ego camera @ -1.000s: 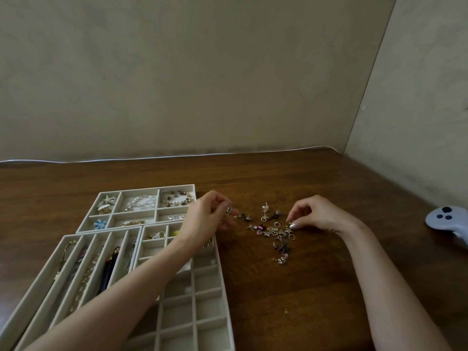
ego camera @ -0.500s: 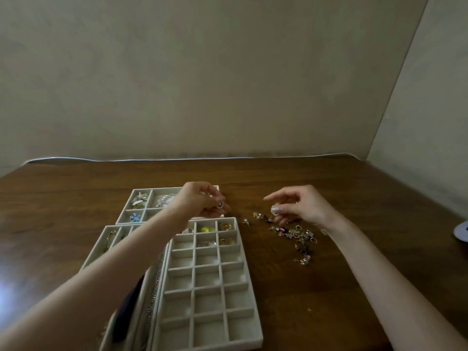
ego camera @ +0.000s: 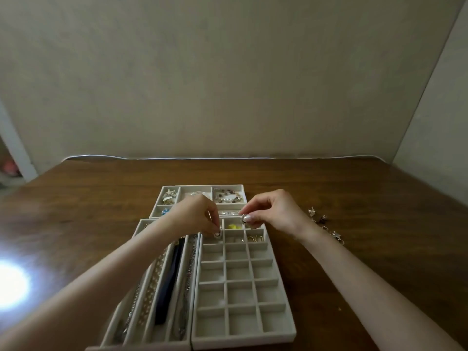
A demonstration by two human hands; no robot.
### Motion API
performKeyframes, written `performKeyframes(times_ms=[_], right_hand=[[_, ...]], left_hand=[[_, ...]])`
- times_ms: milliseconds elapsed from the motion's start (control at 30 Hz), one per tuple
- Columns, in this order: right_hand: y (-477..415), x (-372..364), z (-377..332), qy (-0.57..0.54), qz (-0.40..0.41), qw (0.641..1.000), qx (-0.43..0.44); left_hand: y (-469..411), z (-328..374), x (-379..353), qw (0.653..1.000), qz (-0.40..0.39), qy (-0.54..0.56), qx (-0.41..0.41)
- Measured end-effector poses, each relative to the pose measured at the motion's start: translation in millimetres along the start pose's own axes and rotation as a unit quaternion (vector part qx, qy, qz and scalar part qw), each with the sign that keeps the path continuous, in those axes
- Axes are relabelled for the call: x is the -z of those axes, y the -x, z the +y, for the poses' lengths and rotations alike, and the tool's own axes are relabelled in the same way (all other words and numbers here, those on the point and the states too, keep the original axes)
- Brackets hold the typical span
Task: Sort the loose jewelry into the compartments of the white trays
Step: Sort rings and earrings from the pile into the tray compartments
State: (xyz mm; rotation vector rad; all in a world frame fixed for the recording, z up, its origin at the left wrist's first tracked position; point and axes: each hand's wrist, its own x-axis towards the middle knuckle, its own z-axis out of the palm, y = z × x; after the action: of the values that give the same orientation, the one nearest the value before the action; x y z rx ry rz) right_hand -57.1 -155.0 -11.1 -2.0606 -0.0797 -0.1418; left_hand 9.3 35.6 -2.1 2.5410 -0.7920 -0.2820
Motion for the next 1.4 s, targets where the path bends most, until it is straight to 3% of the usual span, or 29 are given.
performKeyframes(times_ms=[167,333,633,800,1000,1167,1400], right_hand=[[-7.9,-22.0,-5.5,0.032,-0.012,0.999,0.013],[-11.5,-35.4,-8.3,0.103,-0.012,0.994,0.030],[-16.8,-34.5,-12.2,0.101,-0.022,0.995,0.014],[-19.1,-33.0,-12.2,0.103,-0.032,0.994,0.007],[-23.2,-42.6,-15.6,0.156,-0.047,0.987,0.003],[-29.4,-55.6,-14.1,0.226,-0.065,0.972,-0.010],[-29.3,-66.5,-15.3,0.330,-0.031,0.944,0.010]], left_hand=[[1.6,3.1,-3.1,0.987,-0.007,-0.161,-0.004],[-1.6,5.7,-3.9,0.970,-0.003,-0.243,0.001],[-11.4,12.9,-8.9,0.933,0.008,-0.358,-0.027],[-10.1,5.4,-12.5,0.939,0.043,-0.341,-0.034],[-6.3,0.0,0.8,0.970,0.099,-0.222,-0.002],[-4.2,-8.5,12.8,0.963,0.221,-0.155,-0.004],[-1.5,-13.0,7.9,0.960,0.239,-0.145,-0.016]])
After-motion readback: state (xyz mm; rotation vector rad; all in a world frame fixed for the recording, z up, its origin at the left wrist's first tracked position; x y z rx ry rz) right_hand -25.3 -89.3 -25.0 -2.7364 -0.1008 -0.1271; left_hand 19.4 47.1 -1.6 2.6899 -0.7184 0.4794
